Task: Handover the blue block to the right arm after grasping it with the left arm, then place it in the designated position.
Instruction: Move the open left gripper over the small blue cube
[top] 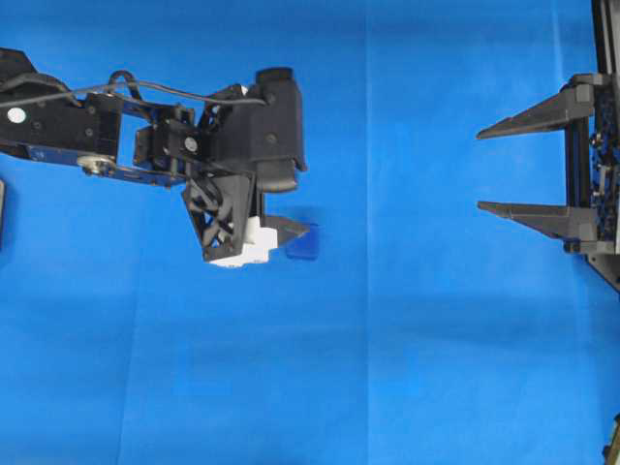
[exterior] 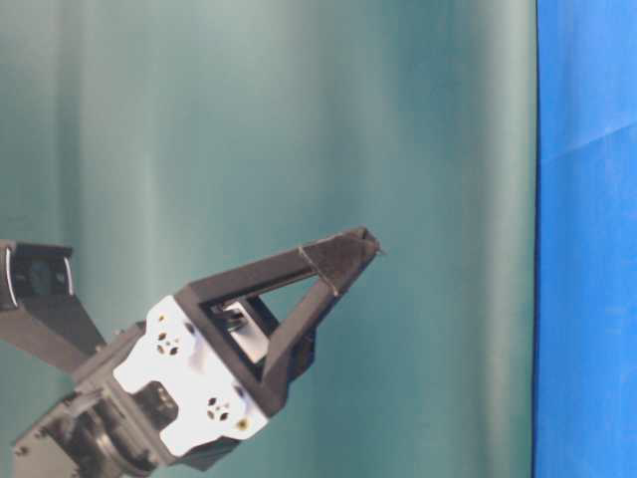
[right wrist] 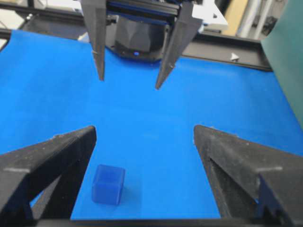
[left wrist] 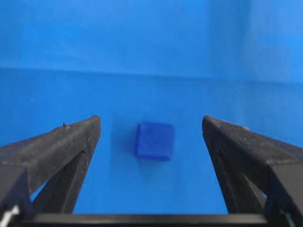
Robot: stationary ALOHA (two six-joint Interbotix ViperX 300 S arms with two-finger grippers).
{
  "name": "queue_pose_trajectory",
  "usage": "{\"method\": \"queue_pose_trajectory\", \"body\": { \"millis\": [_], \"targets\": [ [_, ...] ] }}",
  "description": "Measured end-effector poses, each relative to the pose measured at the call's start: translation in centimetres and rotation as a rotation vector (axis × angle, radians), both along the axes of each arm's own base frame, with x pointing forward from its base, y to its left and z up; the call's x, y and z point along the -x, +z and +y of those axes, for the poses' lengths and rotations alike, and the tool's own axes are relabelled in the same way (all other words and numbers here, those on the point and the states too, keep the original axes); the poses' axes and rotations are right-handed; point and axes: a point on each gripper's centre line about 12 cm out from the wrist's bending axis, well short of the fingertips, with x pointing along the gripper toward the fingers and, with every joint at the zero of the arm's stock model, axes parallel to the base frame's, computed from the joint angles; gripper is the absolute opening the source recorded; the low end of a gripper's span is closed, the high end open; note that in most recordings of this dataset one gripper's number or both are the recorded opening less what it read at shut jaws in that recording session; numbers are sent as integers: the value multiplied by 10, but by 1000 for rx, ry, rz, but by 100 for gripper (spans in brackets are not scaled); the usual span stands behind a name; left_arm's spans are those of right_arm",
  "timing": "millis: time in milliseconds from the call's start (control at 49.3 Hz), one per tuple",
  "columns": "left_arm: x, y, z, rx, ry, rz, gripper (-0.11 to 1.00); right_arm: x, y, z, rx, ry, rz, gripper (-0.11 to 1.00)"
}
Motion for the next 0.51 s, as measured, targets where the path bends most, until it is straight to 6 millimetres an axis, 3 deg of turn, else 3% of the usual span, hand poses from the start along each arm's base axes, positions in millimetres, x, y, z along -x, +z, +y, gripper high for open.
{"method": "queue_pose_trajectory", "body": {
  "millis": [507],
  "targets": [
    [-6, 0, -3, 0, -5, 52, 91, 0, -1, 0, 0, 0, 8, 97]
  ]
}}
